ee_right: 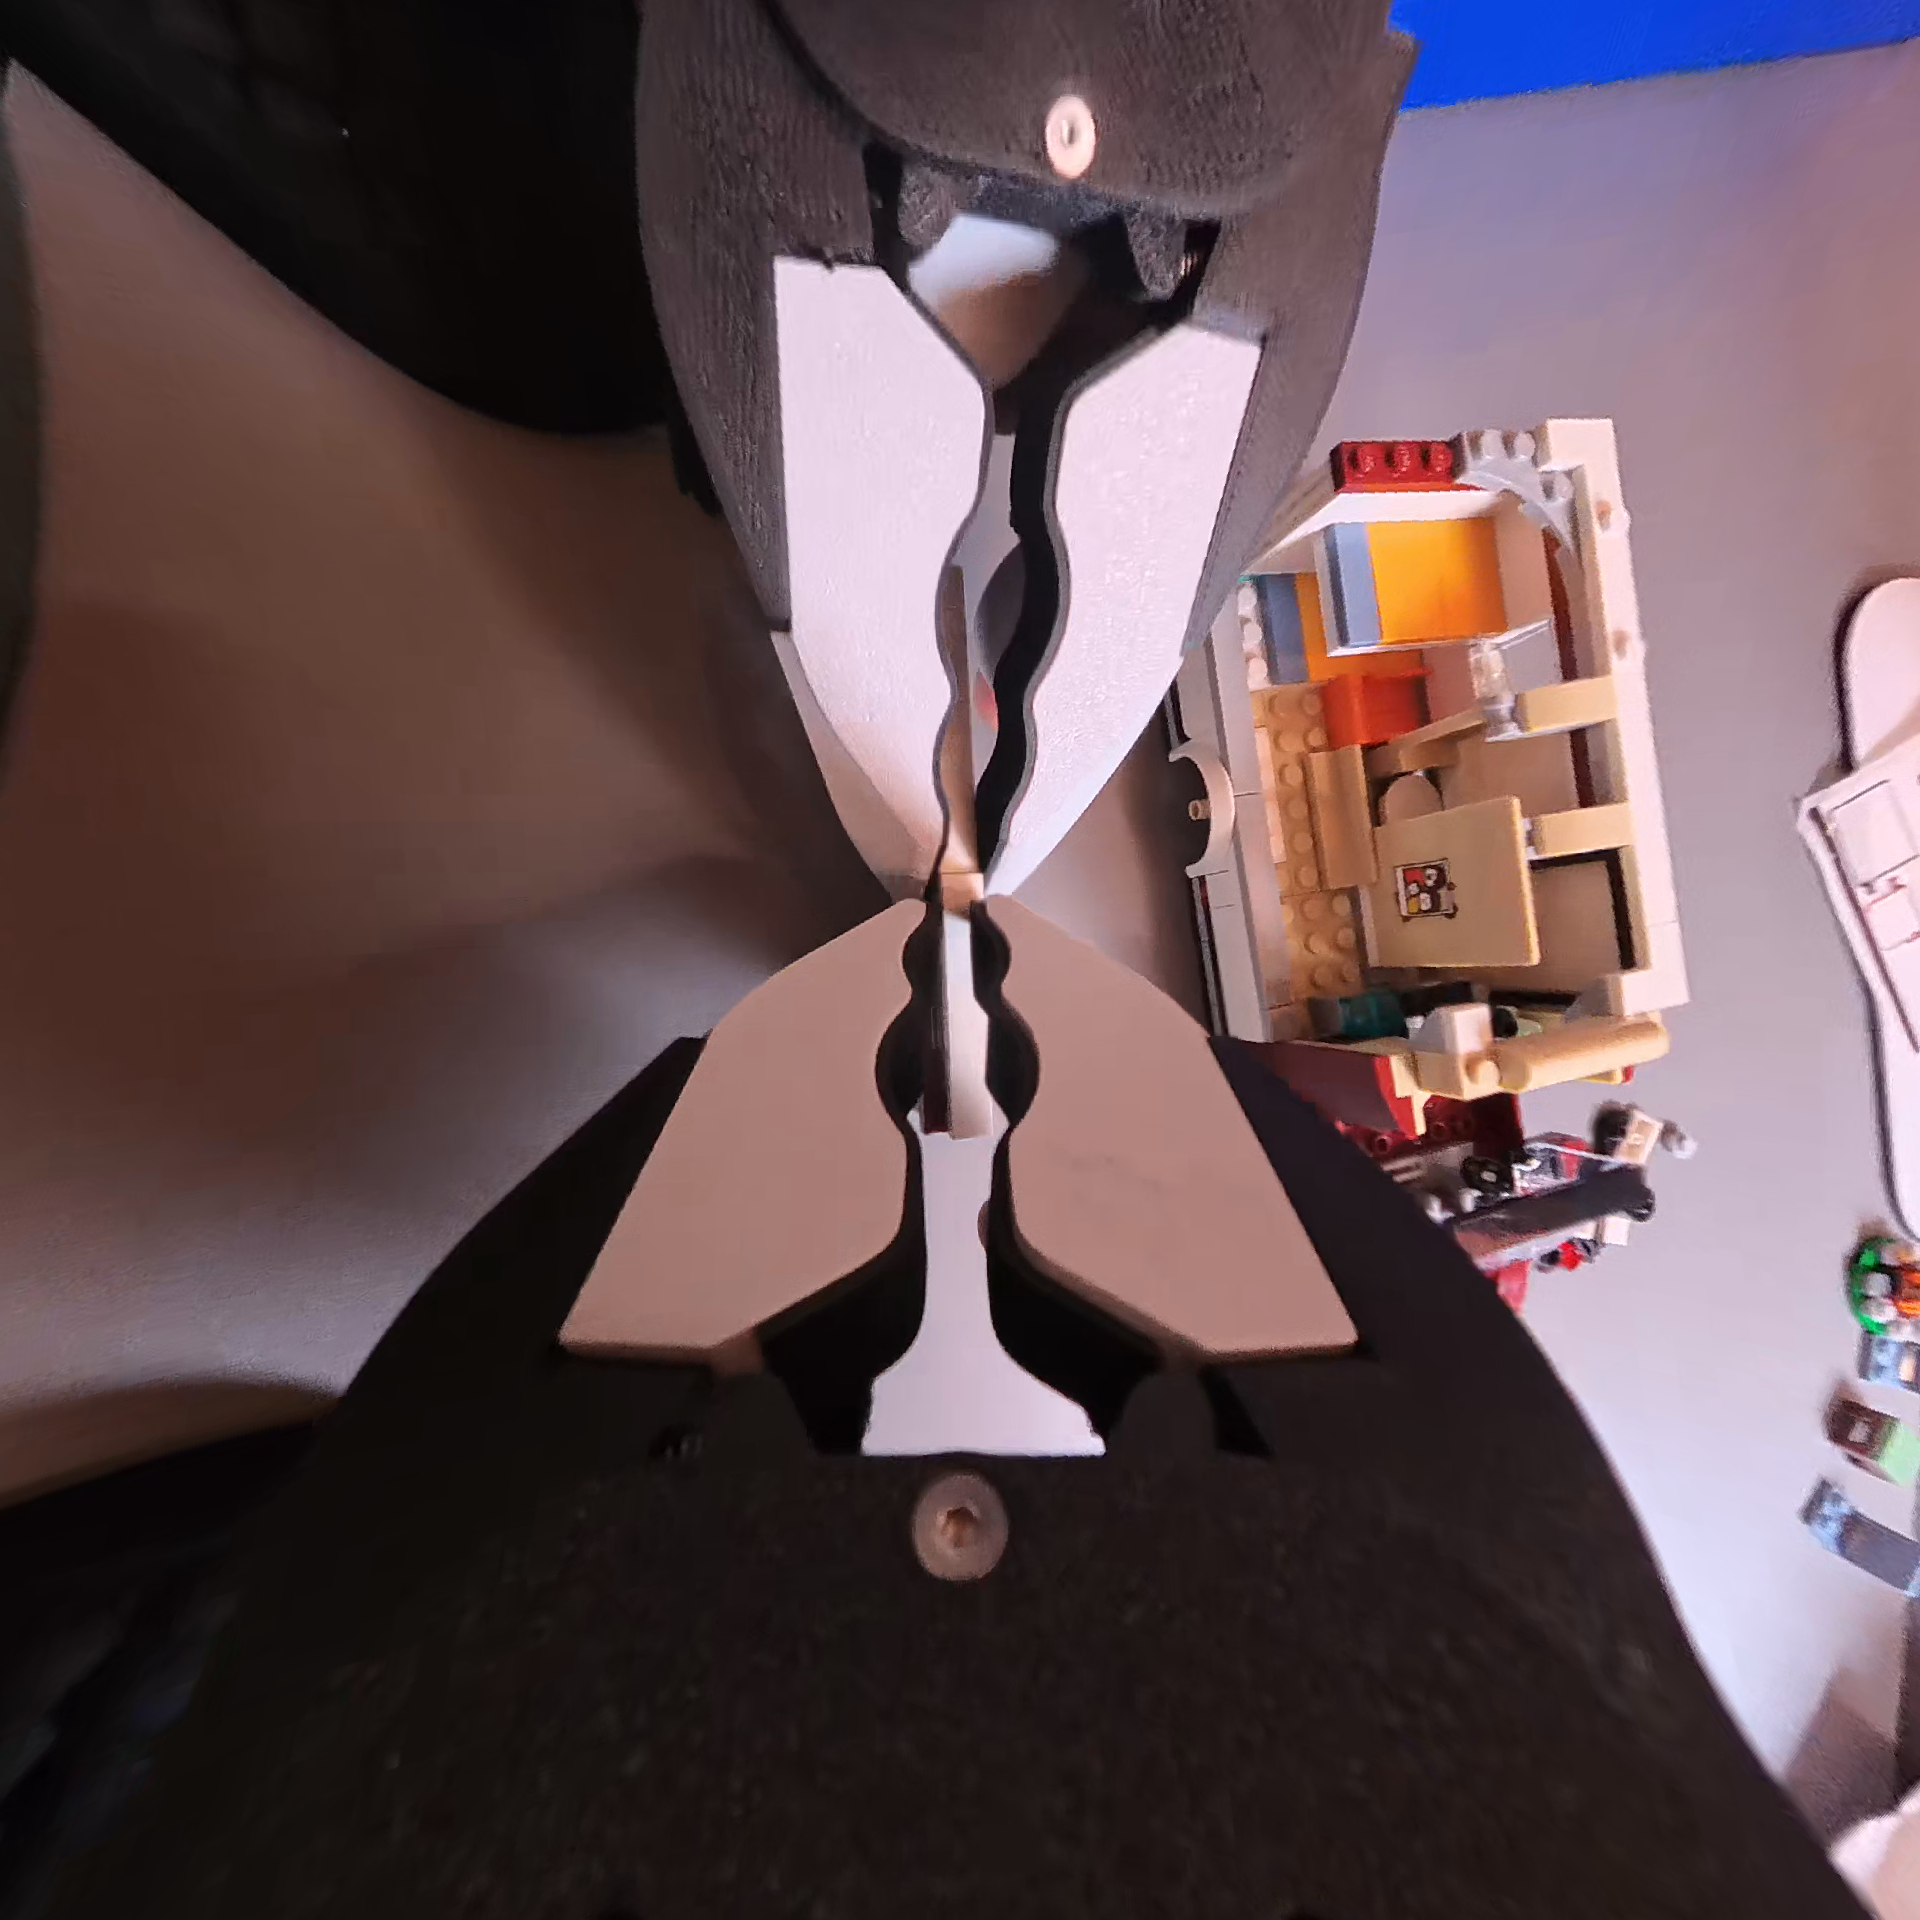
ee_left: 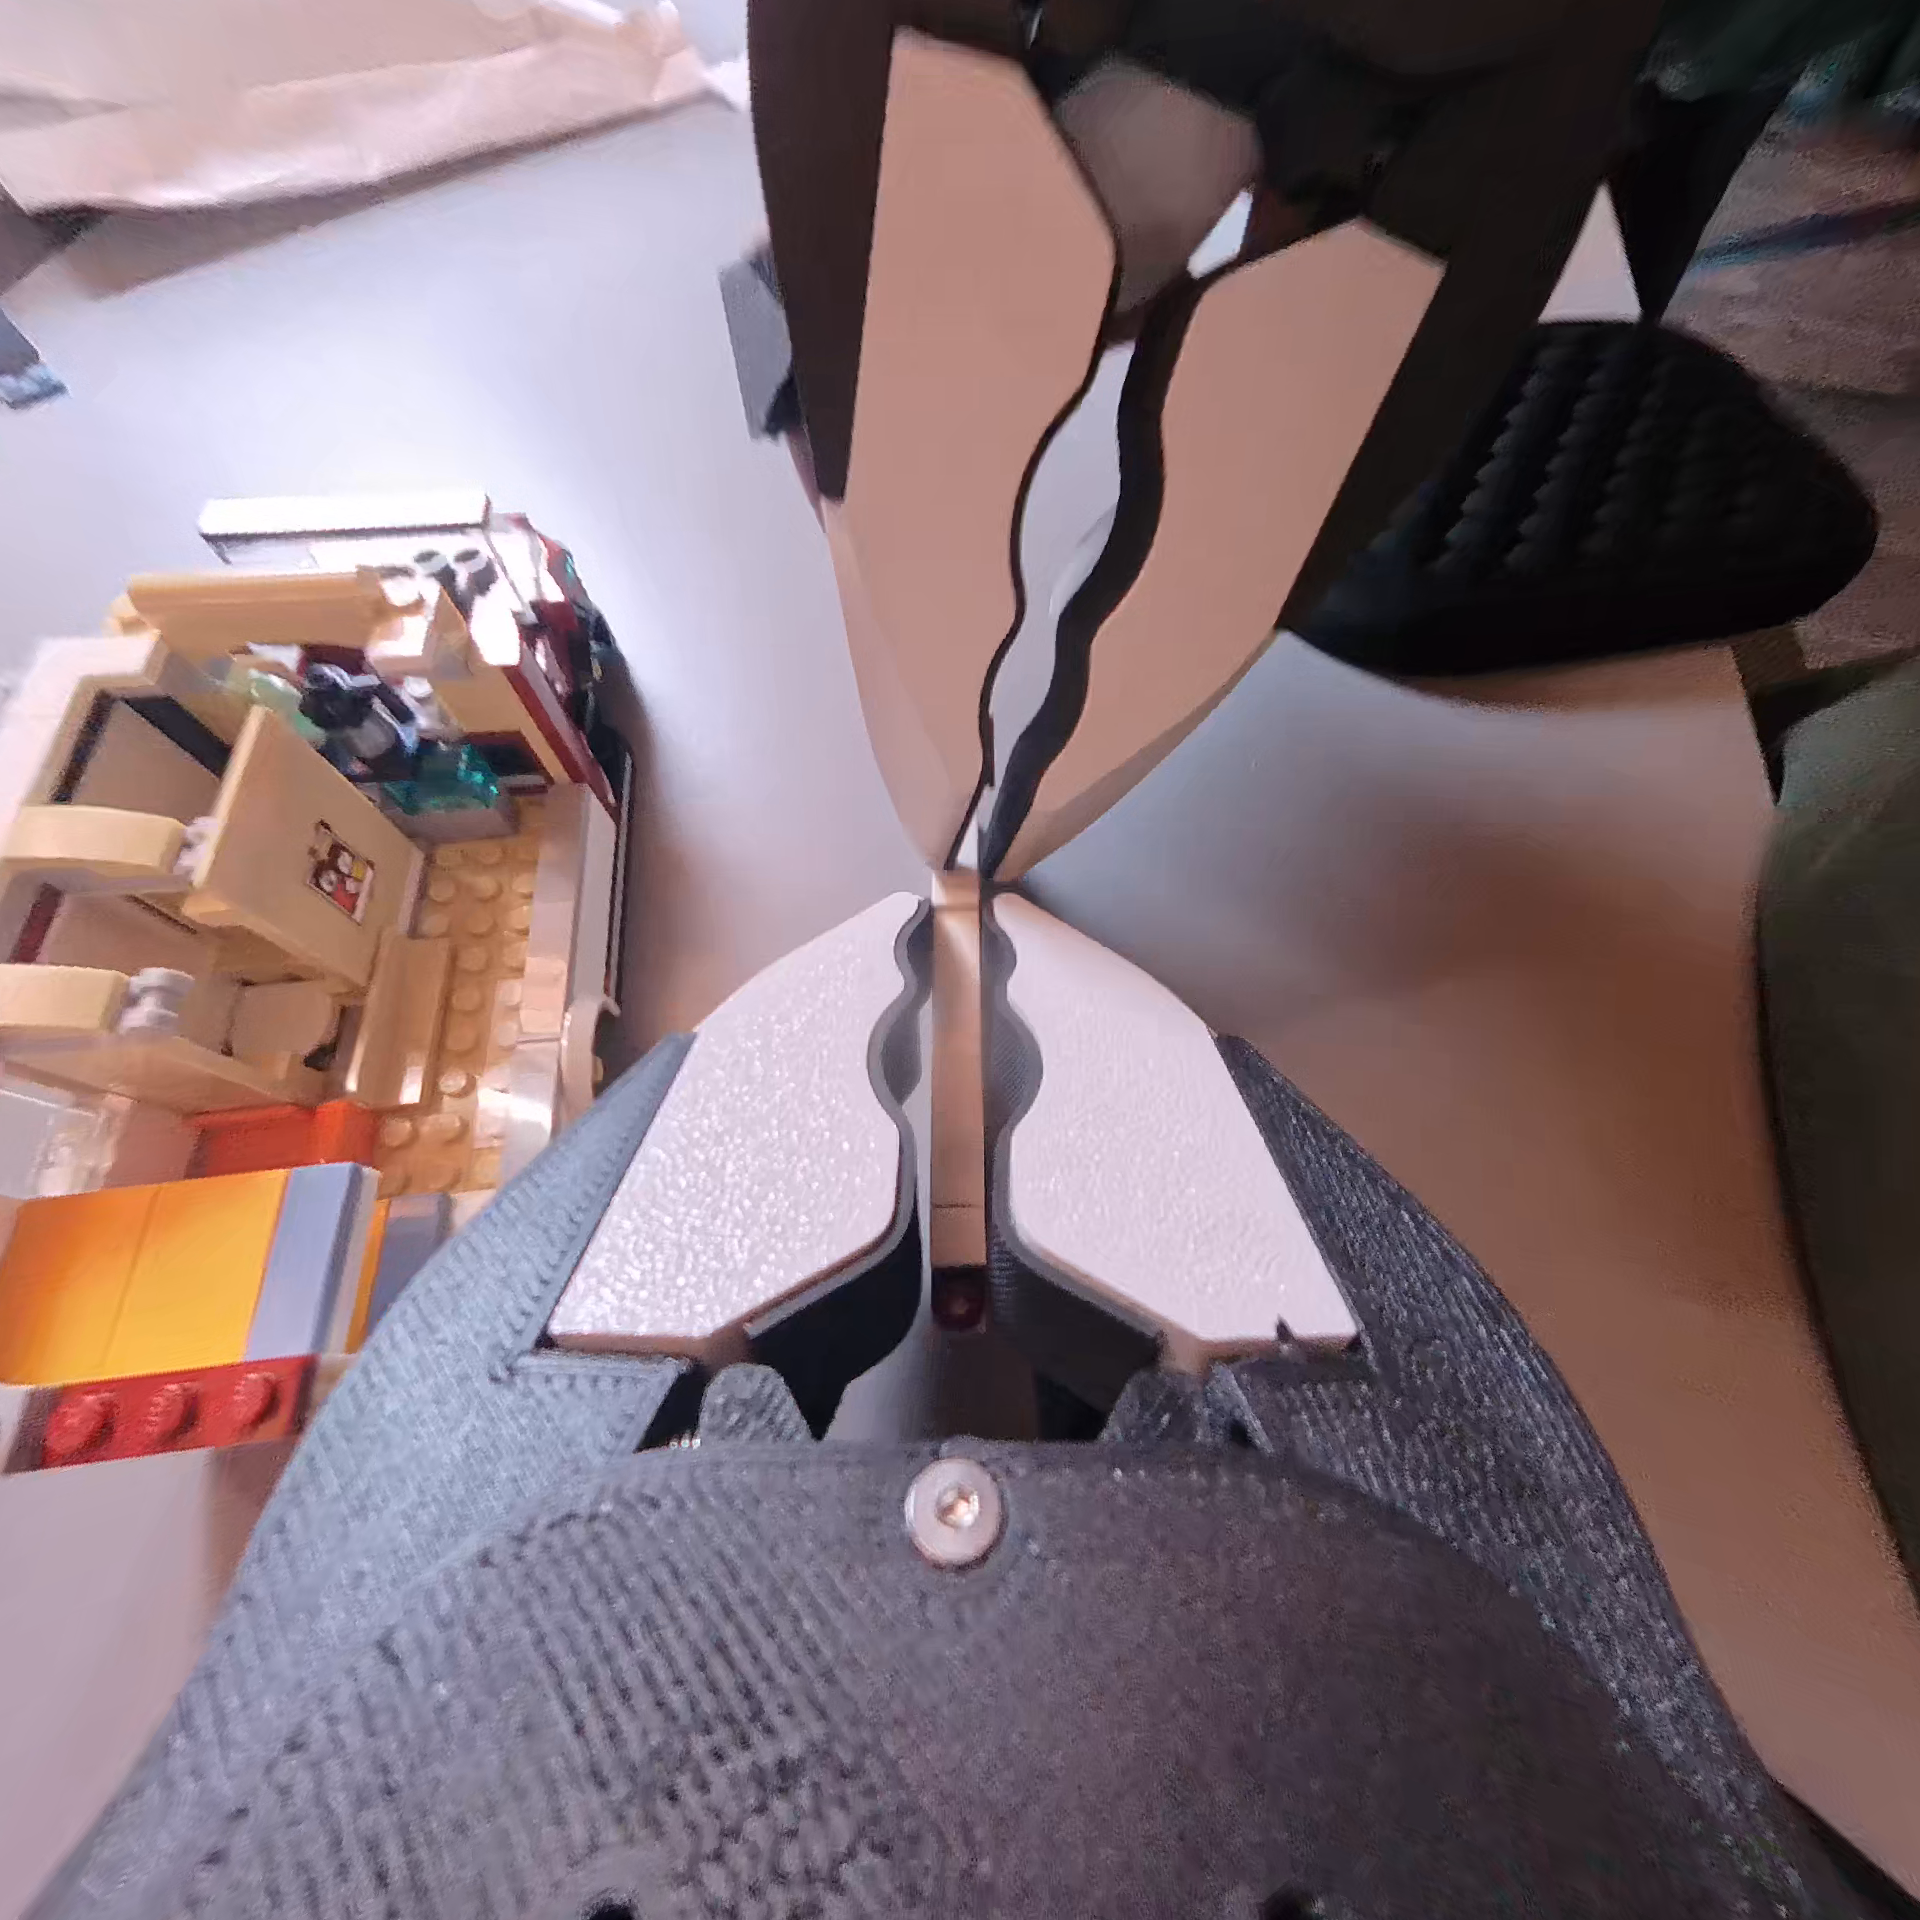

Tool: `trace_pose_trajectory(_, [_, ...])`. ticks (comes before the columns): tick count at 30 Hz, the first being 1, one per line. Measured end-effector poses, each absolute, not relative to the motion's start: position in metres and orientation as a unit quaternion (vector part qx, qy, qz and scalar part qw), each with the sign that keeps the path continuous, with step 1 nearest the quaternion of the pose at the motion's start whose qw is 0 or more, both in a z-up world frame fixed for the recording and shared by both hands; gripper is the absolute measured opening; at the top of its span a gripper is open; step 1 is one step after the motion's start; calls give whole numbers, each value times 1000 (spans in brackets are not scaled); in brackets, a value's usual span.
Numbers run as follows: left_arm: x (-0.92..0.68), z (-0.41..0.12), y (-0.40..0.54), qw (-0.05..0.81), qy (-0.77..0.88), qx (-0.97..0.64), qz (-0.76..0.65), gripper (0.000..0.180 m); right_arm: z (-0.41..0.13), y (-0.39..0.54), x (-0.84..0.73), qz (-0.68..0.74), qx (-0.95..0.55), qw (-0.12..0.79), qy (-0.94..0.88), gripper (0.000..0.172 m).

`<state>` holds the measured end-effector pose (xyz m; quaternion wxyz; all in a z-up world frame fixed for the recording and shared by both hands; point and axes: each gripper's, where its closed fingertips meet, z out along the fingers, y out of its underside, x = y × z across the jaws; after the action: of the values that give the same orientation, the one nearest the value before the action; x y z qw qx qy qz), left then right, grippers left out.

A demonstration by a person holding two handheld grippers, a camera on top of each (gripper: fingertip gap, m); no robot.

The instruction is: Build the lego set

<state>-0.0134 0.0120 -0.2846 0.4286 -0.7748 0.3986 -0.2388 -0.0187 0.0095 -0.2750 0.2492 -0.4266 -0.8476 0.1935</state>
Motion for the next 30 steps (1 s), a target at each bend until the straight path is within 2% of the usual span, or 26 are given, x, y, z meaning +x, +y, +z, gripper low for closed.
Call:
trace_pose_trajectory(1, [-14, -290, 11, 419, 403, -779, -235, 8, -275, 9, -19, 186, -420, 255, -851, 5])
trace_pose_trajectory(18, [-16, -293, 13, 408, 379, -794, -245, 8, -275, 10, -24, 35, -299, 419, -857, 4])
trace_pose_trajectory(30, [-16, -294, 12, 408, 383, -795, -235, 9, -278, 9, -23, 9, -294, 417, -860, 5])
